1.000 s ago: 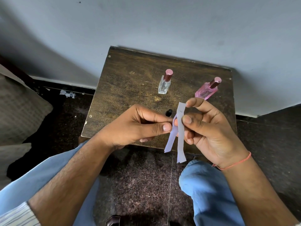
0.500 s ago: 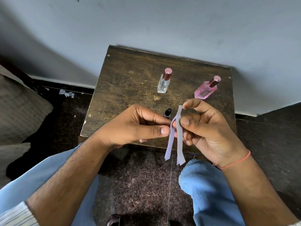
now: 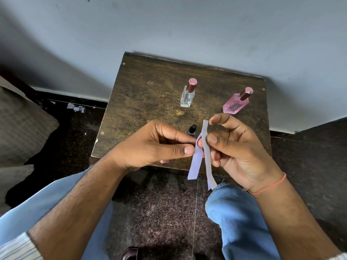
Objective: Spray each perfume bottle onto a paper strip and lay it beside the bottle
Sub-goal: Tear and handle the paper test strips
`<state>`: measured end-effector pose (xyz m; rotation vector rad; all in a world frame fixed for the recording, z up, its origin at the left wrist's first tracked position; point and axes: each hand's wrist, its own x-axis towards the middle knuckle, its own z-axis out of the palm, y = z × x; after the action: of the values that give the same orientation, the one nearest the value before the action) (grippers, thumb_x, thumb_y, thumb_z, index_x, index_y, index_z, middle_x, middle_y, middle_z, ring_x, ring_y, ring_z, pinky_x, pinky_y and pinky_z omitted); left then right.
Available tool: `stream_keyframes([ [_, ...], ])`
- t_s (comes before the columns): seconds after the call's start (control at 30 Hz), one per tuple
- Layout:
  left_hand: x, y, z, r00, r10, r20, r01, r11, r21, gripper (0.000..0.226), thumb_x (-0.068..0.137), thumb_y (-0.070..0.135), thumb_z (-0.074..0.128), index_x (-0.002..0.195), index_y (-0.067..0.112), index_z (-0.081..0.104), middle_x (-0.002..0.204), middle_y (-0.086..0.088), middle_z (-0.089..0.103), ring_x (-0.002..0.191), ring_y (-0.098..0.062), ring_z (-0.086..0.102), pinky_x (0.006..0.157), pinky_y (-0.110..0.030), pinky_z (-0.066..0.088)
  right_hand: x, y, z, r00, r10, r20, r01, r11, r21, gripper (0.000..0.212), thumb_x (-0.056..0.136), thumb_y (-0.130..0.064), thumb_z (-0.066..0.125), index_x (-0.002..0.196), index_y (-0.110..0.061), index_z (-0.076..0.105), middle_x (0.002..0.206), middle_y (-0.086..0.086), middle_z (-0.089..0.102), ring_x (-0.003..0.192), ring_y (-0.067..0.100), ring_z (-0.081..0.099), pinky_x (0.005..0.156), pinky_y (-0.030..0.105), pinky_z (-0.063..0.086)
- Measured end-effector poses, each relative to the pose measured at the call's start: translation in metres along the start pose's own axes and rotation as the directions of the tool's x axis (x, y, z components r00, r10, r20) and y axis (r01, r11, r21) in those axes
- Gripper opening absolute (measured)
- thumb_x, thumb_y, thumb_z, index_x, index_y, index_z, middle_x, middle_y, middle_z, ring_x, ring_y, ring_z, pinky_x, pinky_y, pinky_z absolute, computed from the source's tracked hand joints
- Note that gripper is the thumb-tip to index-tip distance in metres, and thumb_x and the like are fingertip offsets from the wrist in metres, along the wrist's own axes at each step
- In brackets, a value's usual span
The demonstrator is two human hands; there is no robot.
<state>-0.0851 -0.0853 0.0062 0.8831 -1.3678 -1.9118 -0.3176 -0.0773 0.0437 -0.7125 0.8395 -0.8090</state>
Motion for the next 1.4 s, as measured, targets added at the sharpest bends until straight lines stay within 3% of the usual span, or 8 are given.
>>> stream_keyframes([
  [0.13,0.000,0.001,0.000,1.000,-0.021,-0.008,0.021,1.000,-0.015,0.029,0.096,0.004,0.068,0.124,-0.003,0.072,0.073,0.017,0.078,0.049,0.003,0.046,0.049,-0.012,0.040,0.001,0.000,0.000,1.000,0.001,-0.006,-0.001,1.000,-0.002,0.042,0.064,-0.026,0.101,0.100,-0.026,0.079,0.087,0.020,0.080,0.051,0.015,0.063,0.048,0.026,0.052],
  [0.23,0.004,0.004,0.004,0.997,-0.005,0.077,0.008,0.999,-0.040,0.040,0.096,-0.025,0.053,0.135,-0.028,0.043,0.076,0.025,0.078,0.057,0.017,0.061,0.059,0.000,0.047,0.000,-0.001,0.001,1.000,0.006,-0.005,-0.006,1.000,-0.004,0.037,0.066,-0.023,0.097,0.099,-0.026,0.079,0.088,0.020,0.080,0.052,0.016,0.063,0.049,0.026,0.052],
  [0.3,0.003,0.006,0.007,0.995,0.029,0.092,-0.026,0.999,-0.035,0.046,0.094,-0.031,0.051,0.136,-0.031,0.032,0.078,0.024,0.079,0.061,0.019,0.065,0.063,0.003,0.048,0.000,-0.002,0.002,1.000,0.007,-0.013,-0.007,1.000,-0.009,0.033,0.068,-0.020,0.093,0.097,-0.026,0.079,0.087,0.020,0.080,0.052,0.016,0.063,0.048,0.026,0.052],
  [0.43,0.001,0.003,0.004,0.999,0.036,-0.016,-0.036,0.999,0.003,0.048,0.088,-0.017,0.066,0.134,-0.021,0.053,0.088,0.009,0.084,0.068,0.009,0.073,0.068,-0.004,0.054,-0.001,-0.004,0.005,0.998,0.011,-0.062,-0.015,0.998,-0.061,0.027,0.069,-0.015,0.084,0.092,-0.029,0.079,0.081,0.016,0.079,0.051,0.016,0.061,0.048,0.025,0.050],
  [0.53,0.000,0.005,-0.001,0.998,-0.002,-0.069,0.004,1.000,0.022,0.036,0.085,-0.004,0.075,0.120,-0.008,0.073,0.096,-0.001,0.086,0.084,-0.003,0.080,0.079,-0.013,0.060,-0.001,-0.005,0.006,0.998,0.009,-0.064,-0.014,0.997,-0.080,0.028,0.070,-0.013,0.084,0.093,-0.028,0.078,0.078,0.016,0.078,0.051,0.016,0.060,0.048,0.025,0.049],
  [0.73,0.000,0.002,-0.005,0.993,-0.002,-0.117,0.014,0.995,0.096,0.038,0.081,0.010,0.083,0.117,-0.001,0.078,0.110,-0.014,0.084,0.103,-0.024,0.081,0.095,-0.031,0.064,0.000,-0.005,0.006,0.996,0.000,-0.084,-0.011,0.991,-0.135,0.033,0.070,-0.009,0.090,0.095,-0.026,0.078,0.072,0.010,0.074,0.052,0.016,0.060,0.048,0.026,0.049],
  [1.03,-0.002,0.006,-0.005,0.990,0.005,-0.139,0.012,0.992,0.126,0.028,0.078,0.013,0.086,0.106,0.012,0.086,0.104,-0.010,0.086,0.096,-0.019,0.082,0.092,-0.030,0.065,-0.002,-0.006,0.007,0.995,-0.007,-0.095,-0.007,0.990,-0.143,0.029,0.067,-0.014,0.085,0.092,-0.027,0.079,0.071,0.013,0.072,0.052,0.017,0.060,0.048,0.027,0.049],
  [1.4,-0.003,0.007,-0.007,0.989,0.002,-0.150,0.020,0.989,0.146,0.027,0.077,0.013,0.087,0.105,0.010,0.085,0.101,-0.010,0.086,0.092,-0.017,0.081,0.087,-0.025,0.064,-0.001,-0.005,0.004,0.996,-0.026,-0.086,0.011,0.984,-0.177,0.032,0.067,-0.015,0.085,0.097,-0.024,0.079,0.072,0.010,0.075,0.052,0.017,0.062,0.048,0.027,0.050],
])
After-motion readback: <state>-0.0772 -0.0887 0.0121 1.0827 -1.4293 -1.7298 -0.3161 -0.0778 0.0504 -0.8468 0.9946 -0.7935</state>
